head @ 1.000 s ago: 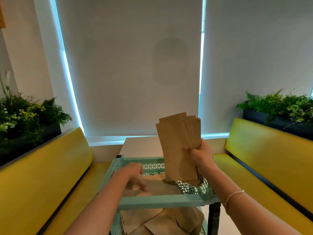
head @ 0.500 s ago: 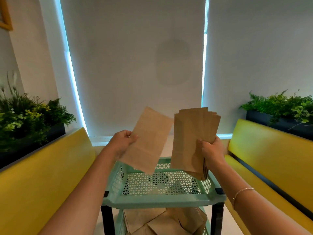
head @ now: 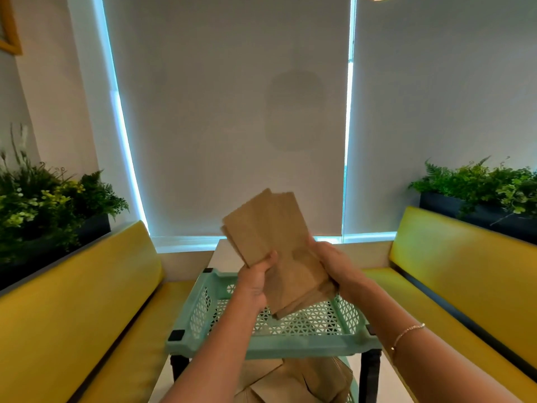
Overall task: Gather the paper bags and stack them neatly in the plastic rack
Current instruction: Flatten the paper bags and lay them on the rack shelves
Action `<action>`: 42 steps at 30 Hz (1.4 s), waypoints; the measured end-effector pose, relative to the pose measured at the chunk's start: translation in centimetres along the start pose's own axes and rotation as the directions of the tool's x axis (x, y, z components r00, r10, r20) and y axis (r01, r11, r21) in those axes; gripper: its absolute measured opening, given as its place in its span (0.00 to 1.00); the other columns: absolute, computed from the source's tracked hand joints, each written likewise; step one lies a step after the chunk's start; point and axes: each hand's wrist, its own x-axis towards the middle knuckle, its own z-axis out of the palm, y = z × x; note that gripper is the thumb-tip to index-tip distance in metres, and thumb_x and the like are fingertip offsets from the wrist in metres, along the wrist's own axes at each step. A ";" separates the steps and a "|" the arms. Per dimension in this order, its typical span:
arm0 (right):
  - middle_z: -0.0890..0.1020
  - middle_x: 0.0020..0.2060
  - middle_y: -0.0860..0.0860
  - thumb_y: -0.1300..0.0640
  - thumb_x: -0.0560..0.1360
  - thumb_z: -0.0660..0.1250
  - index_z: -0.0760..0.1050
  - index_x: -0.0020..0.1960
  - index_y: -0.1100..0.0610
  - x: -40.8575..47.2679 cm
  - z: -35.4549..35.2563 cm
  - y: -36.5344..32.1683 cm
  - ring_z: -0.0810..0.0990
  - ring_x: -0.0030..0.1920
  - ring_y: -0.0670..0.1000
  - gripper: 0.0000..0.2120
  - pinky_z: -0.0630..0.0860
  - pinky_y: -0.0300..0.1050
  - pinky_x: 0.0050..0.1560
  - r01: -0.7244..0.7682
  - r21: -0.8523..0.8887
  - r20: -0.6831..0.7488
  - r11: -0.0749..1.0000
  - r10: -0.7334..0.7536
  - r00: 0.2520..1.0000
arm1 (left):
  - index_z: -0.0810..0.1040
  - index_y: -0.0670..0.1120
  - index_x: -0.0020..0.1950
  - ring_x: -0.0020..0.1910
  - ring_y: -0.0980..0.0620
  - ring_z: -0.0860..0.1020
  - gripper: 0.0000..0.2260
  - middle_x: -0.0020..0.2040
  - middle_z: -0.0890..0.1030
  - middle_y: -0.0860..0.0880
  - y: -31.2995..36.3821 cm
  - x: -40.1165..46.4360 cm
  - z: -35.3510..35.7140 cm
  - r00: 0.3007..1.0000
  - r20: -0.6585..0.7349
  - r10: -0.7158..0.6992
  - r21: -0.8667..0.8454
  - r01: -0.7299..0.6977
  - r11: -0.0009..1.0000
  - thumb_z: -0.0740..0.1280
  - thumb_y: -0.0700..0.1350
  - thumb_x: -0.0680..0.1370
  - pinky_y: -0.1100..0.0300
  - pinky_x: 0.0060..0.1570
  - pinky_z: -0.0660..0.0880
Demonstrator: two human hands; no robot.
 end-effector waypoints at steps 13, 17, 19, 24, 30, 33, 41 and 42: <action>0.78 0.41 0.54 0.76 0.67 0.67 0.72 0.44 0.57 1.0 -2.9 0.8 0.77 0.39 0.53 0.16 0.75 0.48 0.42 0.040 0.137 -0.187 0.990 -0.014 0.982 | 0.75 0.47 0.53 0.50 0.48 0.80 0.17 0.59 0.77 0.44 4.2 -0.5 -4.1 0.985 -0.074 0.156 -0.002 -0.157 0.988 0.72 0.34 0.68 0.50 0.55 0.74; 0.77 0.42 0.55 0.77 0.69 0.64 0.72 0.47 0.59 0.9 -2.3 1.7 0.75 0.38 0.51 0.15 0.72 0.43 0.36 0.045 0.168 -0.234 0.985 -0.005 0.972 | 0.77 0.40 0.53 0.45 0.47 0.80 0.17 0.55 0.80 0.39 5.1 -1.0 -5.6 0.980 -0.019 0.197 0.508 -0.161 0.846 0.73 0.30 0.67 0.53 0.52 0.76; 0.76 0.44 0.56 0.77 0.70 0.61 0.70 0.57 0.59 1.2 -1.0 2.9 0.76 0.40 0.52 0.20 0.74 0.45 0.37 -0.012 0.143 -0.236 0.990 0.046 0.971 | 0.75 0.40 0.56 0.48 0.46 0.78 0.20 0.54 0.80 0.40 4.4 -1.4 -5.5 0.983 -0.025 0.181 0.568 -0.135 0.812 0.73 0.29 0.67 0.53 0.52 0.76; 0.74 0.58 0.58 0.69 0.71 0.61 0.63 0.69 0.51 1.5 1.3 4.5 0.76 0.54 0.59 0.28 0.77 0.50 0.49 -0.107 -0.045 -0.301 0.993 0.089 0.949 | 0.71 0.45 0.59 0.56 0.43 0.77 0.26 0.61 0.74 0.39 1.8 -0.5 -5.0 0.976 -0.083 0.199 0.471 -0.138 0.871 0.75 0.30 0.66 0.52 0.54 0.77; 0.73 0.58 0.57 0.70 0.72 0.63 0.60 0.71 0.50 1.1 1.3 4.0 0.75 0.52 0.55 0.32 0.75 0.47 0.47 0.008 -0.115 -0.355 0.993 -0.049 0.933 | 0.72 0.47 0.55 0.51 0.49 0.75 0.22 0.59 0.74 0.43 2.0 -1.0 -4.2 0.943 -0.058 0.329 0.451 -0.269 0.851 0.75 0.32 0.67 0.67 0.38 0.75; 0.75 0.53 0.57 0.70 0.70 0.65 0.60 0.71 0.47 1.0 1.0 3.9 0.76 0.50 0.55 0.36 0.76 0.46 0.45 0.036 -0.243 -0.293 0.969 -0.109 0.950 | 0.70 0.52 0.59 0.58 0.48 0.73 0.27 0.56 0.72 0.49 2.6 -1.4 -4.9 0.921 0.036 0.389 0.617 -0.327 0.716 0.77 0.36 0.66 0.65 0.43 0.73; 0.76 0.48 0.51 0.71 0.68 0.64 0.70 0.54 0.49 0.5 0.4 3.4 0.76 0.48 0.52 0.22 0.74 0.39 0.38 -0.003 -0.522 -0.112 0.853 -0.066 0.992 | 0.67 0.57 0.56 0.53 0.49 0.74 0.25 0.59 0.72 0.47 2.7 -1.9 -6.0 0.952 0.187 0.242 0.920 -0.256 0.297 0.75 0.38 0.67 0.58 0.48 0.77; 0.76 0.47 0.52 0.71 0.68 0.64 0.69 0.53 0.49 0.5 0.3 3.4 0.75 0.48 0.52 0.21 0.73 0.38 0.36 -0.008 -0.534 -0.108 0.845 -0.059 0.992 | 0.66 0.56 0.56 0.53 0.49 0.73 0.25 0.59 0.71 0.46 2.7 -1.9 -6.0 0.953 0.197 0.230 0.927 -0.257 0.273 0.74 0.38 0.68 0.59 0.47 0.76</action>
